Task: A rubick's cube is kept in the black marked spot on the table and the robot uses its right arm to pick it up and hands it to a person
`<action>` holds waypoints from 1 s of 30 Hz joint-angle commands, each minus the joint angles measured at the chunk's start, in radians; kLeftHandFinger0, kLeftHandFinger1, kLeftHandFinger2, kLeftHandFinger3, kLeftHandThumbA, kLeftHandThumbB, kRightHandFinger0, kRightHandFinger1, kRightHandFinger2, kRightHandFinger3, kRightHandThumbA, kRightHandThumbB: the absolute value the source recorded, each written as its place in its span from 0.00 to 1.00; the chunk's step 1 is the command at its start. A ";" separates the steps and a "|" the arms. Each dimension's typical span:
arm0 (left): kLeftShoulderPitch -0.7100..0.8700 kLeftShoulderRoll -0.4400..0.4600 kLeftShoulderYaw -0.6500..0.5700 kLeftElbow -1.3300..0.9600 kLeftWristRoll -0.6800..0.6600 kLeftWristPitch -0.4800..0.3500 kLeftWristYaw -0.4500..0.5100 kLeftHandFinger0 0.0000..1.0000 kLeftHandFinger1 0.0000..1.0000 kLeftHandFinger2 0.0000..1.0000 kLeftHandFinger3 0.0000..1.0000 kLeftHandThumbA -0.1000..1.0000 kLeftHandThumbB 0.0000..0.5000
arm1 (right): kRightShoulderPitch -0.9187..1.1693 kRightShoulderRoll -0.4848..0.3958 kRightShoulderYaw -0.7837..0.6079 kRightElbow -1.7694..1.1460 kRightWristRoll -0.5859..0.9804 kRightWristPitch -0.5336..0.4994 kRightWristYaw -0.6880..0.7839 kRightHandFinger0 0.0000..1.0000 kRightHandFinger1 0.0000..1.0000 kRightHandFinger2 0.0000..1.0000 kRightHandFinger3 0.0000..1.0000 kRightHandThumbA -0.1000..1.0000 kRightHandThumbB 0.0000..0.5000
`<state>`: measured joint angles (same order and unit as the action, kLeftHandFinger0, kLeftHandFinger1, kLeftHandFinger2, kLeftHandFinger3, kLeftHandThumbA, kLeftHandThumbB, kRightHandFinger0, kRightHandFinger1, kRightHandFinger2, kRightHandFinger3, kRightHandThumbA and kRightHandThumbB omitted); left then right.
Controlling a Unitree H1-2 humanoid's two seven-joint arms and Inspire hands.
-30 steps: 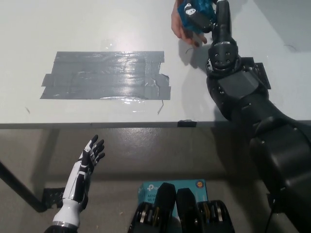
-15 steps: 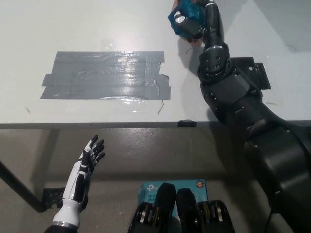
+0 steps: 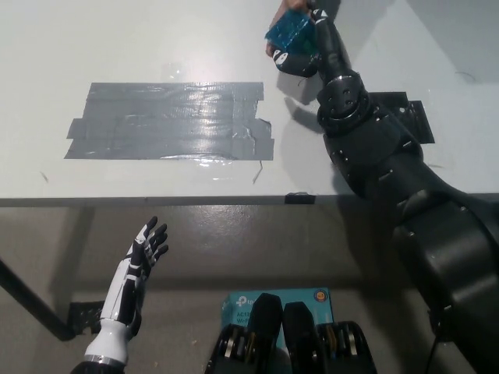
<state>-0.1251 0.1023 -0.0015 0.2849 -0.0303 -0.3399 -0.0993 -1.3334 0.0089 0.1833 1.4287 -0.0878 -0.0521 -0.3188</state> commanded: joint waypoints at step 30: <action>-0.119 0.012 0.000 0.009 -0.005 0.000 -0.011 1.00 1.00 1.00 1.00 1.00 0.05 | 0.567 -0.192 -0.053 -1.678 -0.057 0.188 0.116 1.00 1.00 1.00 1.00 0.93 0.64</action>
<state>-0.1293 0.1022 -0.0007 0.2927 -0.0308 -0.3327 -0.0991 -1.1295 -0.0569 0.1666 0.8932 -0.1019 -0.0406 -0.3331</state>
